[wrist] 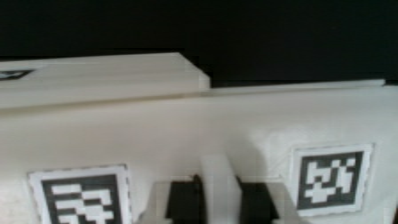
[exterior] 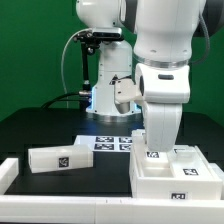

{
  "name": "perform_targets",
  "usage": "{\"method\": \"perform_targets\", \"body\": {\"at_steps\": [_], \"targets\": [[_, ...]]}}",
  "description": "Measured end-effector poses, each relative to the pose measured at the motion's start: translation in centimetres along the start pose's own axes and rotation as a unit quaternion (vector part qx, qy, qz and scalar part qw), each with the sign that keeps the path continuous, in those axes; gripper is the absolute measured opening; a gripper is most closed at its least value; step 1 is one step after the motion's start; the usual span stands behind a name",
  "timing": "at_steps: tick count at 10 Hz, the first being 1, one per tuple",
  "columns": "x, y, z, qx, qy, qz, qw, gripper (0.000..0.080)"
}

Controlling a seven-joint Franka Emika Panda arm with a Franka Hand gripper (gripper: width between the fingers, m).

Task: Assemble cabinet

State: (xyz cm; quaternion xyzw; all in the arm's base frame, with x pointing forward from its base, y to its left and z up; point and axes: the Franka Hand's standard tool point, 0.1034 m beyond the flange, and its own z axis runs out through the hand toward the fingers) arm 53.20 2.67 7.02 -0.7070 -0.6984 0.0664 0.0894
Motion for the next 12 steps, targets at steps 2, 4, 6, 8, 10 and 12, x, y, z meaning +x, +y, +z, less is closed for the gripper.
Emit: {"method": "perform_targets", "body": {"at_steps": [2, 4, 6, 8, 10, 12], "targets": [[-0.86, -0.45, 0.75, -0.017, 0.015, 0.001, 1.000, 0.0069], [-0.87, -0.36, 0.80, -0.025, 0.012, 0.001, 1.000, 0.0069], [-0.92, -0.35, 0.81, -0.025, 0.011, 0.001, 1.000, 0.0069], [-0.96, -0.33, 0.85, -0.026, 0.012, 0.002, 1.000, 0.0069], [-1.17, -0.17, 1.25, -0.045, 0.021, 0.025, 0.998, 0.0069], [-1.10, 0.31, 1.31, -0.053, 0.022, 0.027, 0.998, 0.0069]]}}
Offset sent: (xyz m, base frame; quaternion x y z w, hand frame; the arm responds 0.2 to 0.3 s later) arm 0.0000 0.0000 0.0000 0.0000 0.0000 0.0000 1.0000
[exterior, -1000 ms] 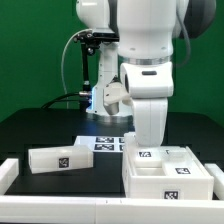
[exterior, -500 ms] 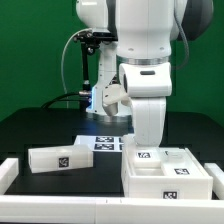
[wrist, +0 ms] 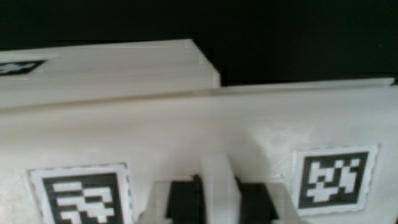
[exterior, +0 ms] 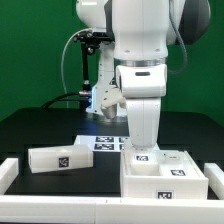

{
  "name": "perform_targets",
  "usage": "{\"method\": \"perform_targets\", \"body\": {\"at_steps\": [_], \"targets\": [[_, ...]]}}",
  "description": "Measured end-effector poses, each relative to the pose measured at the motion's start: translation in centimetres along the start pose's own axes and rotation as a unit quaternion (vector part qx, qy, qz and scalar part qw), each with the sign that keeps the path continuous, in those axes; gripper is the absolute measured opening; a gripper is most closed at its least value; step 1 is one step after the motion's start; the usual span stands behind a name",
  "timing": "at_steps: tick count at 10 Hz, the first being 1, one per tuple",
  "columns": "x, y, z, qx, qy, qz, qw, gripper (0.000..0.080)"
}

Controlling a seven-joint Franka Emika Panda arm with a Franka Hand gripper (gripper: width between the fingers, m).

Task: Assemble cabinet

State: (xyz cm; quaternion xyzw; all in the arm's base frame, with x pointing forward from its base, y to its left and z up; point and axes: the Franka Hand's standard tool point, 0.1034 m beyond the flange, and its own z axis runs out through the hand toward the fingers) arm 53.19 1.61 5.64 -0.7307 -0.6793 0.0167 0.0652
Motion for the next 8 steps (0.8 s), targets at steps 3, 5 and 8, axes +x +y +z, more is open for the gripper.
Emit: {"method": "perform_targets", "body": {"at_steps": [3, 5, 8], "targets": [[0.2, 1.7, -0.1, -0.012, 0.001, 0.008, 1.000, 0.0069], [-0.2, 3.2, -0.4, -0.018, 0.002, 0.003, 1.000, 0.0069], [-0.2, 3.1, -0.4, -0.017, 0.001, 0.006, 1.000, 0.0068]]}}
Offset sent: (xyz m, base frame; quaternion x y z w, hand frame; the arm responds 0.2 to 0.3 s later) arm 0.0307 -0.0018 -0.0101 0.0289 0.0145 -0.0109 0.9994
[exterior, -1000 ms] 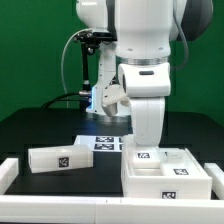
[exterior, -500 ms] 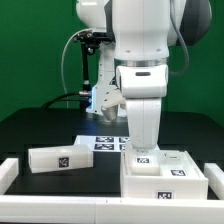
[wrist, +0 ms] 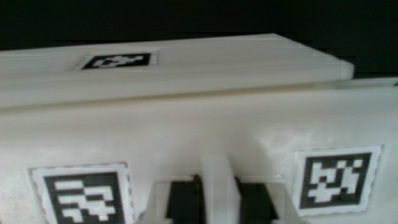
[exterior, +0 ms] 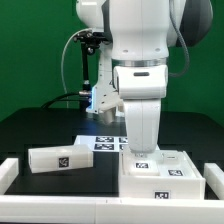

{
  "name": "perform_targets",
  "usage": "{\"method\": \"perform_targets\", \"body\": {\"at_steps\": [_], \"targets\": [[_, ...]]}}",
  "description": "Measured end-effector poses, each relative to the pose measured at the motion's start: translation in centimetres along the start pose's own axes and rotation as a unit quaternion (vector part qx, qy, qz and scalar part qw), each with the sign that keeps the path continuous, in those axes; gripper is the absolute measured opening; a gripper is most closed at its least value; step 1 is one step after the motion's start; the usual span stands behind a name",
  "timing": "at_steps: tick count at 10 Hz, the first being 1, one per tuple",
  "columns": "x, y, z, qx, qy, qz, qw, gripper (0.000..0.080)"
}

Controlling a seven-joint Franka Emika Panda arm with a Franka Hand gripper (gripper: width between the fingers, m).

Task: Assemble cabinet

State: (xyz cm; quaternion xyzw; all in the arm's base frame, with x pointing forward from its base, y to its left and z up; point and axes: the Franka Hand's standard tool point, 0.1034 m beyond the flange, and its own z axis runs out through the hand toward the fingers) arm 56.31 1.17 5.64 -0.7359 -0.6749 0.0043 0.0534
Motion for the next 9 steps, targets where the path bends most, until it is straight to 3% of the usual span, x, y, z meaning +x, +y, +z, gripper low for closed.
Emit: {"method": "perform_targets", "body": {"at_steps": [2, 5, 9], "targets": [[0.0, 0.3, 0.0, -0.001, 0.000, 0.000, 1.000, 0.0068], [1.2, 2.6, -0.1, -0.012, 0.005, -0.004, 1.000, 0.0068], [4.2, 2.7, -0.1, 0.012, 0.008, -0.005, 1.000, 0.0068]]}}
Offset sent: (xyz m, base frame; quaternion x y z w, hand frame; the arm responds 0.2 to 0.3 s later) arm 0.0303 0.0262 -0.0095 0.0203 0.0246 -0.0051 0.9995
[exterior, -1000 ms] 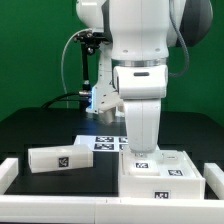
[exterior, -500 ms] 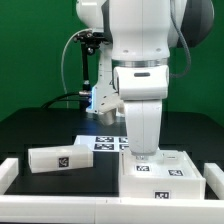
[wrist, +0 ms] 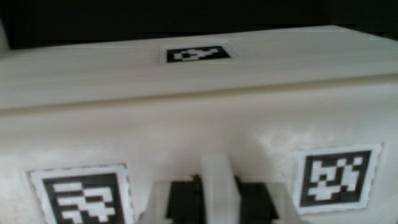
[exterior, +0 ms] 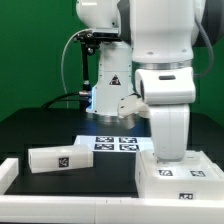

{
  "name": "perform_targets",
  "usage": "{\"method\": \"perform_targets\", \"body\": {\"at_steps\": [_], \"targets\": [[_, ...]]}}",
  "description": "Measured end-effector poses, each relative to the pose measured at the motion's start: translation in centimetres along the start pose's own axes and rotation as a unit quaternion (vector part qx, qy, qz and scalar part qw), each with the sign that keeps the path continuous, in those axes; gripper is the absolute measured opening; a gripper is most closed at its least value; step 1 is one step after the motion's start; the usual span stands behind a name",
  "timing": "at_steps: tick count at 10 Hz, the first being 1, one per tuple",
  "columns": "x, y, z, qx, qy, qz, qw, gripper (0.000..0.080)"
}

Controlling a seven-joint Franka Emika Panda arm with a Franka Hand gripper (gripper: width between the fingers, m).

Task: Assemble cabinet

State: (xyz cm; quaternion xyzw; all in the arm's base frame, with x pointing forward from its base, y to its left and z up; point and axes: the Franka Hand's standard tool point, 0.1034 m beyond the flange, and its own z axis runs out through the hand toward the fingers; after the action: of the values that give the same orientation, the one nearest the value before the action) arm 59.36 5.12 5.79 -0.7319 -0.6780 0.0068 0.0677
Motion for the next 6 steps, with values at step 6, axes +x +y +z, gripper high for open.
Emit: {"method": "perform_targets", "body": {"at_steps": [6], "targets": [[-0.10, 0.00, 0.04, -0.001, 0.001, 0.001, 1.000, 0.0279]]}}
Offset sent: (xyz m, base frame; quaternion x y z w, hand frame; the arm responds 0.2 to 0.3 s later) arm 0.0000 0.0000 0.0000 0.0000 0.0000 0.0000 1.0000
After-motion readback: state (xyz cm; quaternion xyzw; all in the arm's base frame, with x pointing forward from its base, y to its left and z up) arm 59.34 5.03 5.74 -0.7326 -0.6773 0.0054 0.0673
